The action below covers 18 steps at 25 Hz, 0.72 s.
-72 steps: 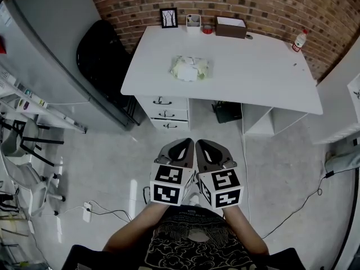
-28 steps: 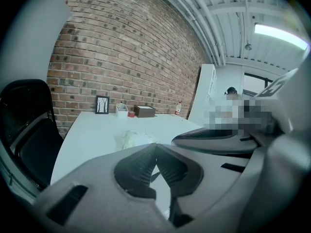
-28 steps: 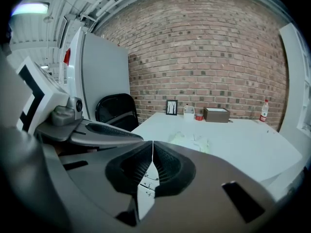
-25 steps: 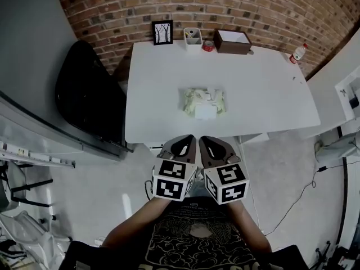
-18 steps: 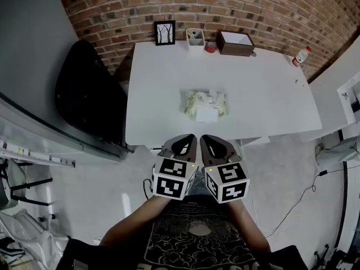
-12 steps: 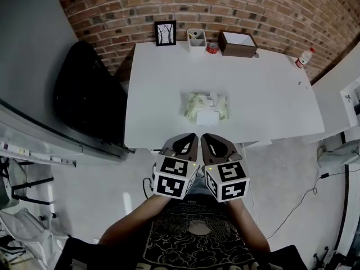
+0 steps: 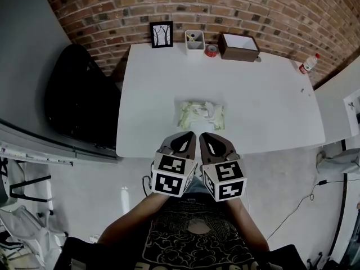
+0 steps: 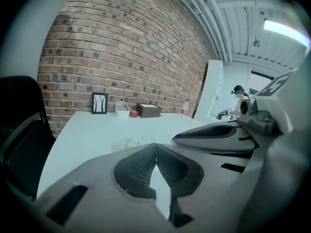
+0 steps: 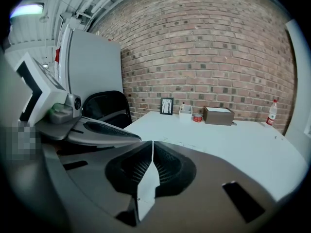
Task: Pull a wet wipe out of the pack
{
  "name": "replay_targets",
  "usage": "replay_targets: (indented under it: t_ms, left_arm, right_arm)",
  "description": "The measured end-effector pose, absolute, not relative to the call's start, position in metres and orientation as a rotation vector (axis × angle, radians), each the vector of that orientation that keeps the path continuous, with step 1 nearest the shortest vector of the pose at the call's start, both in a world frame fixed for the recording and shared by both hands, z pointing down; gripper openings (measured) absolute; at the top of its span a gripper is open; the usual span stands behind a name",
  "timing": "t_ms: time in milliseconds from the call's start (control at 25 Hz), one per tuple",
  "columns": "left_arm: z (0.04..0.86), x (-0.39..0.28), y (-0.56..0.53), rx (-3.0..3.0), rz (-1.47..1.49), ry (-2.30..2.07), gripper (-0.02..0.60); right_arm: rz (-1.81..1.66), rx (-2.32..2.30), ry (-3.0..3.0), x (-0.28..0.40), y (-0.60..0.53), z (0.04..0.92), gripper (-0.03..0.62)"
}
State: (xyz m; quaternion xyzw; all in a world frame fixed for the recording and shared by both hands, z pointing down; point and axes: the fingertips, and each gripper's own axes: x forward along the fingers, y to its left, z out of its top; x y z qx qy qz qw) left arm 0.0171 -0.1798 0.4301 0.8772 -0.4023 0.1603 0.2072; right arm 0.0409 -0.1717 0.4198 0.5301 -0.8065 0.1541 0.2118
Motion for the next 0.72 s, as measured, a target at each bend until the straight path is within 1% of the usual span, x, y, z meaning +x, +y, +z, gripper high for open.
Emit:
replay_targets:
  t_ms: [720]
  left_arm:
    - [0.459,0.023,-0.242,2.338,0.501,-1.19,0.009]
  right_arm:
    - [0.458,1.378,-2.214,0.057,-0.241,0.455,0.021]
